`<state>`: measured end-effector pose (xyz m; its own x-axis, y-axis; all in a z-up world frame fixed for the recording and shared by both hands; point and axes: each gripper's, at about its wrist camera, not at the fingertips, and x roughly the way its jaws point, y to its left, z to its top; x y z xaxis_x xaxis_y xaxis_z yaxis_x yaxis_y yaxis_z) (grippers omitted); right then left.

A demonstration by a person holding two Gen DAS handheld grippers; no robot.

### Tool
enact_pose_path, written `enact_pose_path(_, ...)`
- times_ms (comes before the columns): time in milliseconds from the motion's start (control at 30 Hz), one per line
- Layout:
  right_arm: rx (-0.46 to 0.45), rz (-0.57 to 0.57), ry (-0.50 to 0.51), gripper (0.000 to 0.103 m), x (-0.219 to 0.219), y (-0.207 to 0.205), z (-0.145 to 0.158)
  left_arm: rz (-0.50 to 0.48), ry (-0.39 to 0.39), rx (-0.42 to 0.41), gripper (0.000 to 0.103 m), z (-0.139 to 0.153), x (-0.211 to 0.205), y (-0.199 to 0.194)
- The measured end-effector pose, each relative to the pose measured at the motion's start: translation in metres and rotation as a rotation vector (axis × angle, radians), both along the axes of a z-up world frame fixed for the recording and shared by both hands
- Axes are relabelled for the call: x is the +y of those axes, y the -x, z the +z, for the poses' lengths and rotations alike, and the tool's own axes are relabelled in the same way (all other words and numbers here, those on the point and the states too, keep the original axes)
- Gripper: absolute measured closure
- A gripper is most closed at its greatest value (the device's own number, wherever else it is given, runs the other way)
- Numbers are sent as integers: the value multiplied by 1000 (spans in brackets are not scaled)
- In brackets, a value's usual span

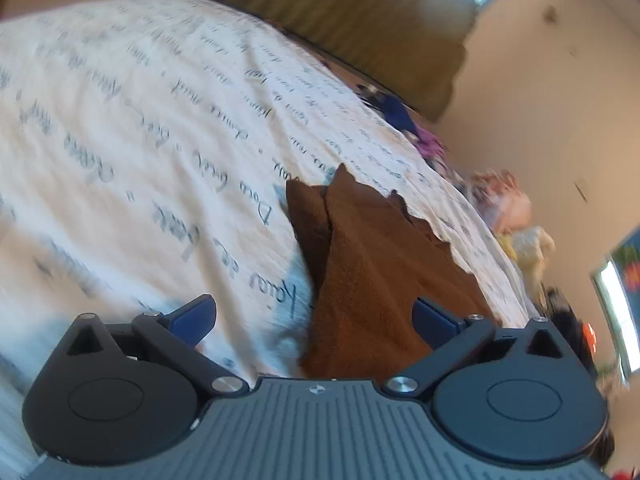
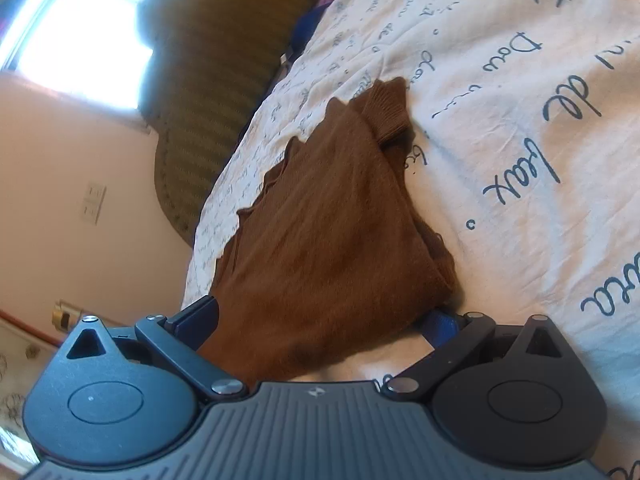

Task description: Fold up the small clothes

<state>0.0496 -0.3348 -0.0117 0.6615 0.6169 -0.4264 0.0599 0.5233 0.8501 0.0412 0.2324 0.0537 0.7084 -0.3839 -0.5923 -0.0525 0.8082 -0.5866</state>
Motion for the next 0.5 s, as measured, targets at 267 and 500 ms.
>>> enact_pose_path(267, -4, -23, 14, 0, 3, 2, 1, 101, 516, -29, 1, -10, 56, 13)
enact_pose_path(500, 7, -36, 17, 0, 4, 8, 5, 71, 626, 61, 1, -52, -13, 8)
